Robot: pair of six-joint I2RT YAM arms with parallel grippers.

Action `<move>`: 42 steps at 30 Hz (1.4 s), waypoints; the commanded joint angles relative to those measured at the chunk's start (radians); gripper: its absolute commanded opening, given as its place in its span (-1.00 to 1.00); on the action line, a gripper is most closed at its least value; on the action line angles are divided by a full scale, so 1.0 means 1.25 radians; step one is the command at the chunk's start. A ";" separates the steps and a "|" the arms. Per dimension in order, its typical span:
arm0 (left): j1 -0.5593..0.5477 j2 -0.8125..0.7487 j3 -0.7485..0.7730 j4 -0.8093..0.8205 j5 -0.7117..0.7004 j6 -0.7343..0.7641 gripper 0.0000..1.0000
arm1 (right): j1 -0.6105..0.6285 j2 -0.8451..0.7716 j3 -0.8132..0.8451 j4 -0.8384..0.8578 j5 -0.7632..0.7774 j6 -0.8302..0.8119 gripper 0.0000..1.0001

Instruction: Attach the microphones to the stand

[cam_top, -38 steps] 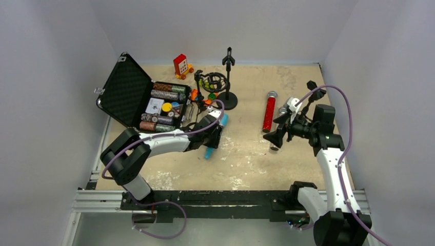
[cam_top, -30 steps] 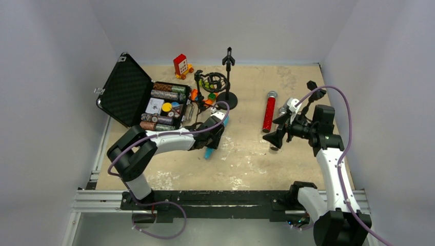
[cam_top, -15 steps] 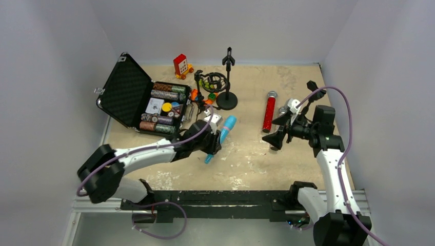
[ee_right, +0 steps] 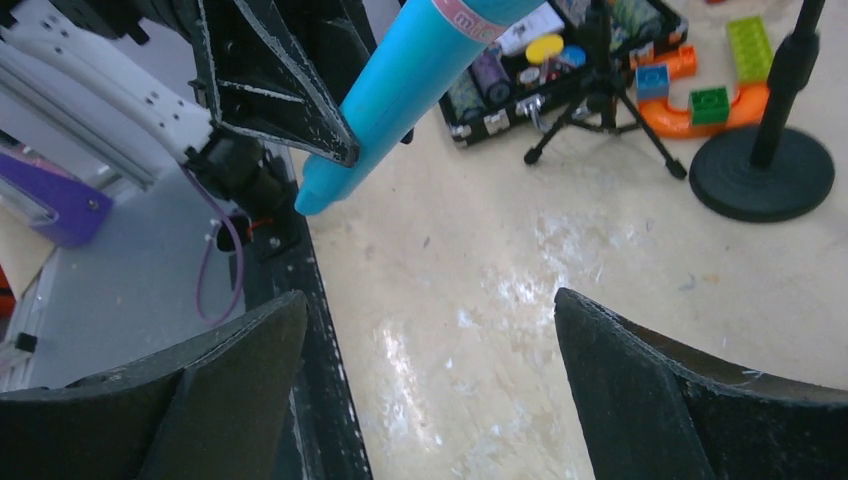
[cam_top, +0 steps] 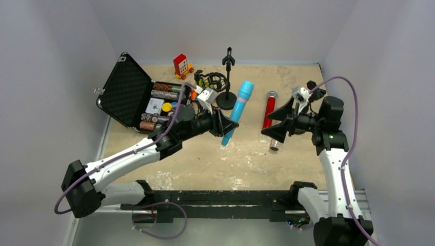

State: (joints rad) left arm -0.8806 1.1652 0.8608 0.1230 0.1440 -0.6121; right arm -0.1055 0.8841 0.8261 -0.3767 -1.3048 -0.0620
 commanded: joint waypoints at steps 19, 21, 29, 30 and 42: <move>-0.039 0.122 0.227 0.217 0.087 -0.112 -1.00 | 0.114 0.124 0.234 0.465 0.110 0.696 0.84; -0.041 0.120 0.224 0.226 0.087 -0.114 -1.00 | 0.127 0.134 0.235 0.457 0.112 0.703 0.80; -0.047 0.132 0.218 0.269 0.073 -0.114 -1.00 | 0.169 0.112 0.176 0.533 0.134 0.751 0.54; -0.047 0.134 0.218 0.275 0.073 -0.115 -1.00 | 0.170 0.110 0.172 0.538 0.134 0.756 0.49; -0.048 0.151 0.216 0.295 0.126 -0.131 -0.89 | 0.179 0.134 0.154 0.603 0.120 0.788 -0.70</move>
State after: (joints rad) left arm -0.9325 1.3590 1.0958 0.4271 0.2573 -0.7650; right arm 0.1074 1.0531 1.0088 0.3061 -1.1507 0.9195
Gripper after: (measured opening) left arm 0.427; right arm 0.329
